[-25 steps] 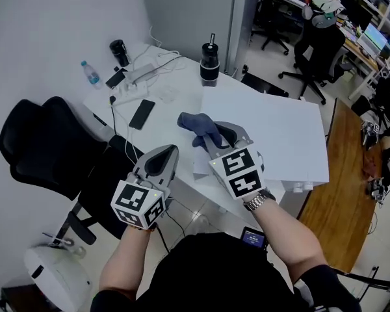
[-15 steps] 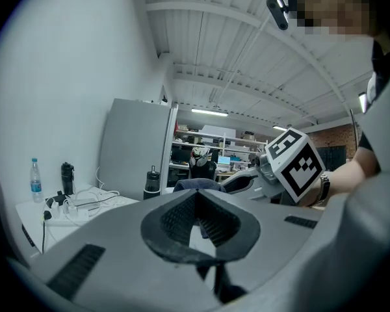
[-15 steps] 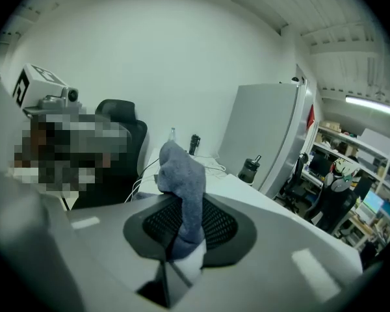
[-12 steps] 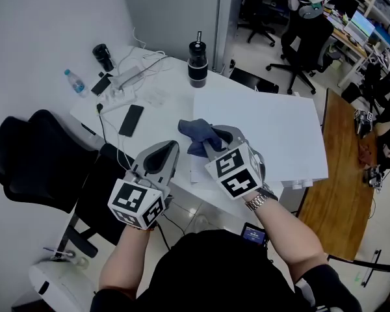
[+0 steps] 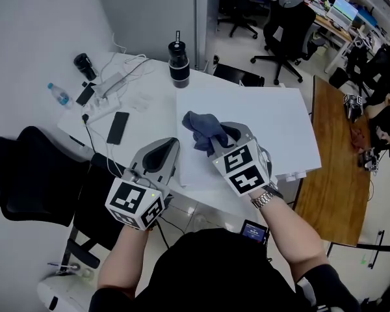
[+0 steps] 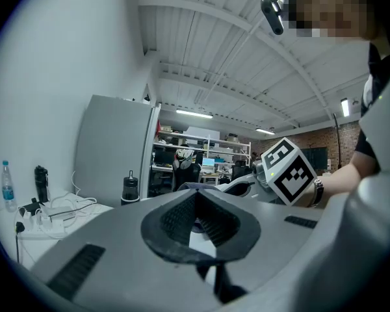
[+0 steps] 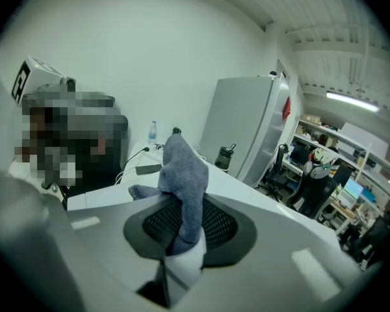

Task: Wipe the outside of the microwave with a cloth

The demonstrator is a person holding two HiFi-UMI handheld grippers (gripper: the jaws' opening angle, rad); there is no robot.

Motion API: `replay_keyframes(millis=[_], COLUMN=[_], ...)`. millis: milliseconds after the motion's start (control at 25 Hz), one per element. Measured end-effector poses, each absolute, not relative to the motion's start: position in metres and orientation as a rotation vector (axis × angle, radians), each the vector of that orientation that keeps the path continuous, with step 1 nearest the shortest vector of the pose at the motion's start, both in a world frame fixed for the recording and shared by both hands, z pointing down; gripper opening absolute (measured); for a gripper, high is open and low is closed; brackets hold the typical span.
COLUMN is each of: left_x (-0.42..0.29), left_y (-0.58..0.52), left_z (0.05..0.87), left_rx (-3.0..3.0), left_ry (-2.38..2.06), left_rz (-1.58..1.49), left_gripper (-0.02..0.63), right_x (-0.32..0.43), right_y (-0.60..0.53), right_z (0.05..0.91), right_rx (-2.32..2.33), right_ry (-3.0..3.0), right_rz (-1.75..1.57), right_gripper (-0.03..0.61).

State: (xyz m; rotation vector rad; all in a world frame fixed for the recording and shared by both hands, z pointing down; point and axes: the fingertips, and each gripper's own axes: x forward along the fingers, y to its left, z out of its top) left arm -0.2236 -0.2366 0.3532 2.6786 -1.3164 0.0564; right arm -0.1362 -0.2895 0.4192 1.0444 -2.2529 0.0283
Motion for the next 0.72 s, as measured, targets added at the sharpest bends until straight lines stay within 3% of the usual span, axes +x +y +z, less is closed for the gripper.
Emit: replay_keyframes(millis=[720], left_x=[-0.145], left_y=[-0.232], left_z=[0.340], left_rx=[2.759], left_ry=[-1.212], left_rz=[0.104], left_gripper=[0.005], right_x=[-0.026], right_y=[-0.298], right_z=[0.419], right_rx=[1.210], right_ry=[-2.205], right_rz=[0.144], right_gripper=[0.077])
